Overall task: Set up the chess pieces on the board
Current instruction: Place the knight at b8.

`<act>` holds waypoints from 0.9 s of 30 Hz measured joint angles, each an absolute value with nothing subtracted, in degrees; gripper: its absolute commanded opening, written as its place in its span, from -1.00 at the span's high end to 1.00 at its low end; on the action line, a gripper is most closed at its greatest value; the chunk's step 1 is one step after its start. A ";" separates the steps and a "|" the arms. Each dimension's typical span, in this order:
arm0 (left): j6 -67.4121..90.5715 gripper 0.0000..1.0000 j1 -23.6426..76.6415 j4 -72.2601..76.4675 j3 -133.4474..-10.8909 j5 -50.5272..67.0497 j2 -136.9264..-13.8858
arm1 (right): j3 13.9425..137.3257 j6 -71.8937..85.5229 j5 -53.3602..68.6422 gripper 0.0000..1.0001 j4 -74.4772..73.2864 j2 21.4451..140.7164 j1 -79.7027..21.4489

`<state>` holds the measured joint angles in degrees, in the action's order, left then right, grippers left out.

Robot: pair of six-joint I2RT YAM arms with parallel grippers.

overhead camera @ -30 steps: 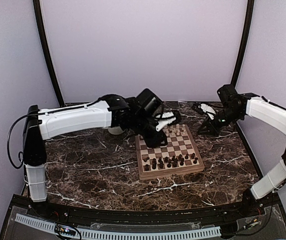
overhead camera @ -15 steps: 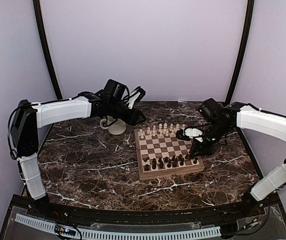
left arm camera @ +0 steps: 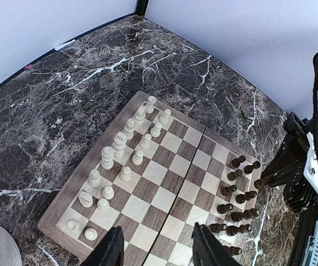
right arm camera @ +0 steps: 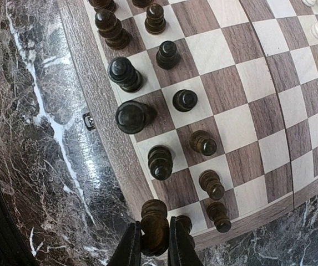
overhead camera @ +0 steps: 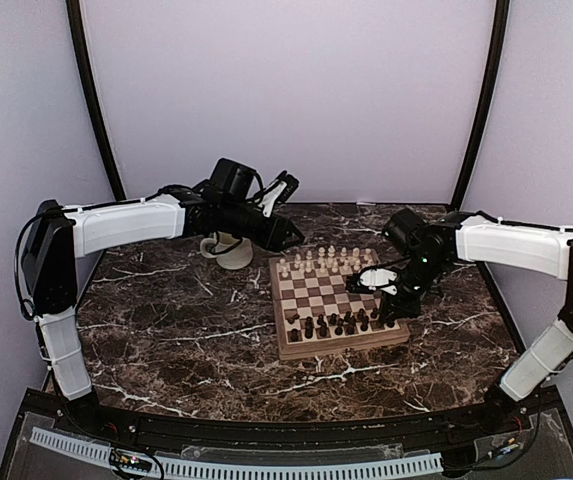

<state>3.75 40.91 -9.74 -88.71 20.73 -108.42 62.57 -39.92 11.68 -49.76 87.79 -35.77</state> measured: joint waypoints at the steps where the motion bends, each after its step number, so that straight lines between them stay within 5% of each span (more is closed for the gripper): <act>1: 3.75 0.10 40.88 -9.74 -88.71 20.82 -108.42 | 62.57 -39.86 11.60 0.84 -49.56 88.27 -35.77; 27: 3.36 0.10 40.88 -9.78 -88.68 21.21 -108.42 | 62.57 -39.83 9.23 0.64 -46.15 92.36 -35.79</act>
